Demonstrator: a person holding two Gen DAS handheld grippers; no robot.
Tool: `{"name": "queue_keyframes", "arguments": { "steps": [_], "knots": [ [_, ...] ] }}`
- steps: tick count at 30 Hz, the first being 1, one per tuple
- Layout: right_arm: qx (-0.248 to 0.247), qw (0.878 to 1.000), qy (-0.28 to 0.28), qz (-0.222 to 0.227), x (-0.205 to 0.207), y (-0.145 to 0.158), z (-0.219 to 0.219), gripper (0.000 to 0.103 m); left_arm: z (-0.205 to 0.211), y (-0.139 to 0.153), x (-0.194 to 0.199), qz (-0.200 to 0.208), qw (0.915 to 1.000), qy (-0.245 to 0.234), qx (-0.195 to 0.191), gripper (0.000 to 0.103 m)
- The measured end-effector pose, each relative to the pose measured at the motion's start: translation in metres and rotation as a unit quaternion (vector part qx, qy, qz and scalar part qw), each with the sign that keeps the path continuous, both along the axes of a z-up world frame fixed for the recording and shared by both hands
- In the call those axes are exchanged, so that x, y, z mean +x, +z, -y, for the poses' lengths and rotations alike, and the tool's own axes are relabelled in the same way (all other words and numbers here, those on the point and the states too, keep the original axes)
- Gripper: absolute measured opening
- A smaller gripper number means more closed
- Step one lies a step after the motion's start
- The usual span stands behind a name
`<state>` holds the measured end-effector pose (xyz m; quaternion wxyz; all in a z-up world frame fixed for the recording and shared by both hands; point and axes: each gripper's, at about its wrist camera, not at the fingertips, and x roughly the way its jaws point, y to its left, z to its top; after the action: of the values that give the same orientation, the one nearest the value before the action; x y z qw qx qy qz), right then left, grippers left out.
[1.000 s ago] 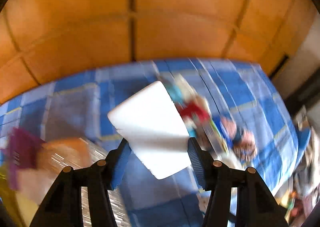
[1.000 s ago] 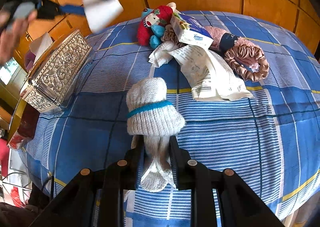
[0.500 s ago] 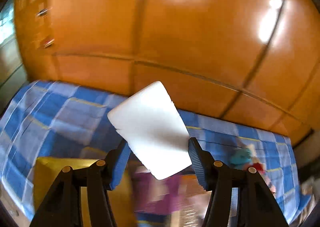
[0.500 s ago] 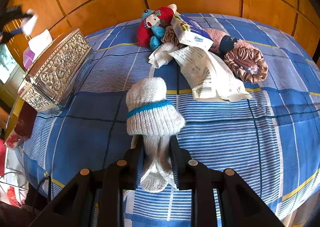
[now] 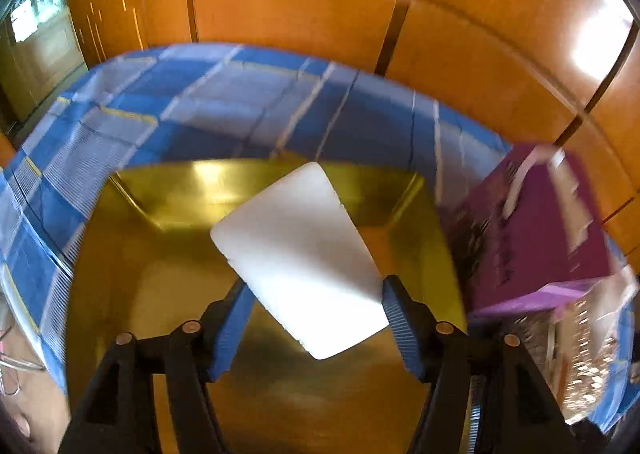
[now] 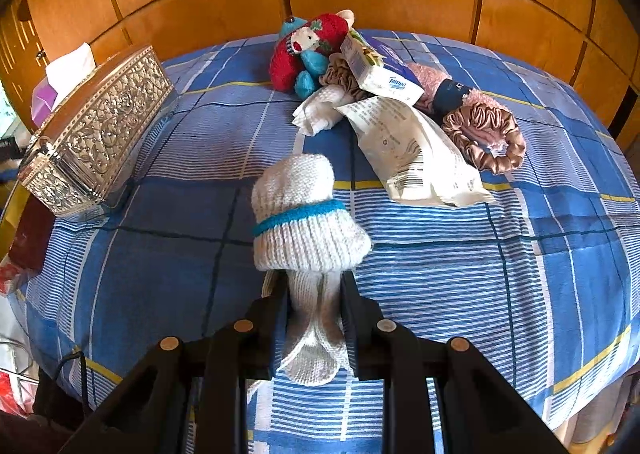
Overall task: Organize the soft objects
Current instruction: 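Carry the white sponge into the gold tray and open the left tool, then carry the white knit sock into the gold tray and release it with the right tool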
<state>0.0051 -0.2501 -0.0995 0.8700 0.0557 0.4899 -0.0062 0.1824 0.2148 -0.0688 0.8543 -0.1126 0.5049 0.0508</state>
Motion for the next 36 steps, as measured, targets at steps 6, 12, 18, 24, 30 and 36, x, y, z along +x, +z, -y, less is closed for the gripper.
{"name": "queue_keyframes", "arguments": {
  "steps": [6, 12, 18, 24, 30, 36],
  "knots": [
    [-0.013, 1.0, -0.002, -0.008, 0.003, 0.0, -0.003, 0.023, 0.014, -0.008, -0.002, 0.006, 0.9996, -0.018, -0.021, 0.084],
    [-0.02, 1.0, -0.003, -0.014, 0.007, -0.001, -0.006, 0.023, 0.014, 0.005, -0.021, 0.04, 0.9989, -0.007, -0.024, 0.092],
    [-0.016, 1.0, -0.008, -0.024, 0.014, 0.003, -0.005, 0.02, 0.017, 0.013, -0.057, 0.056, 0.9983, 0.0, -0.017, 0.092],
    [-0.006, 1.0, -0.006, 0.002, 0.033, 0.031, -0.006, 0.019, 0.023, 0.021, -0.09, 0.076, 0.997, -0.01, 0.014, 0.092],
    [0.0, 0.999, 0.021, 0.033, 0.08, 0.076, -0.024, 0.019, 0.019, 0.027, -0.11, 0.088, 0.996, -0.005, 0.016, 0.092],
    [0.034, 0.992, 0.093, 0.075, 0.129, 0.139, -0.078, 0.019, 0.017, 0.031, -0.123, 0.094, 0.9954, -0.003, 0.019, 0.092]
  ]
}}
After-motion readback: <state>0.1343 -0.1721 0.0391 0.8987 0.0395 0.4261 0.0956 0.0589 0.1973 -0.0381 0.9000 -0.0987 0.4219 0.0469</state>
